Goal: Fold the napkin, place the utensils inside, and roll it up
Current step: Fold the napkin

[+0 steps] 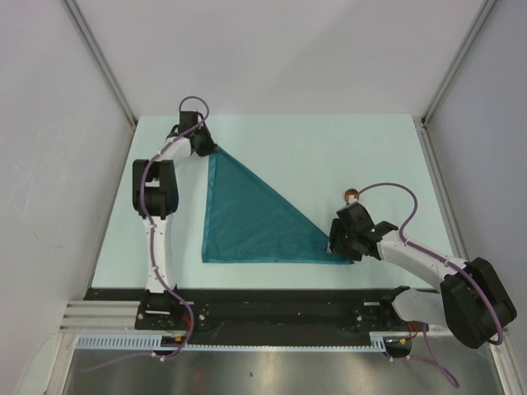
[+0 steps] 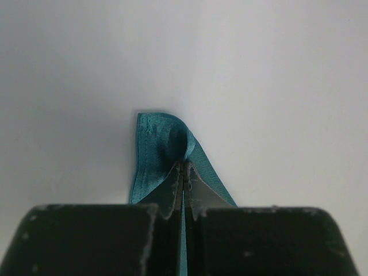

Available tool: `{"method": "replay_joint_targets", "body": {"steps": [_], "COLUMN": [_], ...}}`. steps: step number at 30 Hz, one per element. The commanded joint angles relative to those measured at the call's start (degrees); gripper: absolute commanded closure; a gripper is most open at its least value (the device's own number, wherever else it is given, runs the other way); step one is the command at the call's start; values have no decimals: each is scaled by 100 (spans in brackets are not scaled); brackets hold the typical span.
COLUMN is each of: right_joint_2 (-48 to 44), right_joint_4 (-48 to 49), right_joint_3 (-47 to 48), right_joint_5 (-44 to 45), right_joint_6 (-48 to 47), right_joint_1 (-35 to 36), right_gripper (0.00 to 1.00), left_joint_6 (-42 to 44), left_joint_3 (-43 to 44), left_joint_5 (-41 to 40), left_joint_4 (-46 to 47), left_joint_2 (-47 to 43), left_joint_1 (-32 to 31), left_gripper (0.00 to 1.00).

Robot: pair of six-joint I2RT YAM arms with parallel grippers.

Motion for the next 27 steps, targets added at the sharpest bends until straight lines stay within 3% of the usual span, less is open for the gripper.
{"method": "replay_joint_targets", "body": {"steps": [1,6,8,14,17,18,19,21,25,27], "right_joint_2": [-108,-204,-309,-583,-346,-276,-127,-38,252,445], "right_joint_4": [-182,-77,-41,-199,-173,-138,-68,63,345,433], "right_joint_3": [-68,-24,55,520,687,723,758,854,1136,1276], "right_joint_5": [130,-19,-46,16,7,-54,-81,-186,-187,-369], "right_joint_6": [141,10,-122,-447,-623,-650,-667,-711,-782,-895], "right_joint_1": [2,28,99,29,46,55,64,133,117,55], "right_gripper": [39,39,38,37,37,37,37,37,37,37], "left_joint_6": [-32,-32,20,266,302,302,319,433,504,426], "left_joint_3": [-53,17,70,114,184,211,228,141,-1156,-2351], "left_joint_5": [33,200,209,7,-2,-11,-28,-63,-572,-905], "left_joint_4": [146,216,146,-64,-301,-363,-442,-697,-786,-619], "left_joint_2": [-361,-422,-475,-765,-730,-730,-782,-948,-2089,-3091], "left_joint_1": [59,50,50,77,103,112,112,103,103,68], "left_gripper": [100,100,90,86,68,53,47,44,42,42]}}
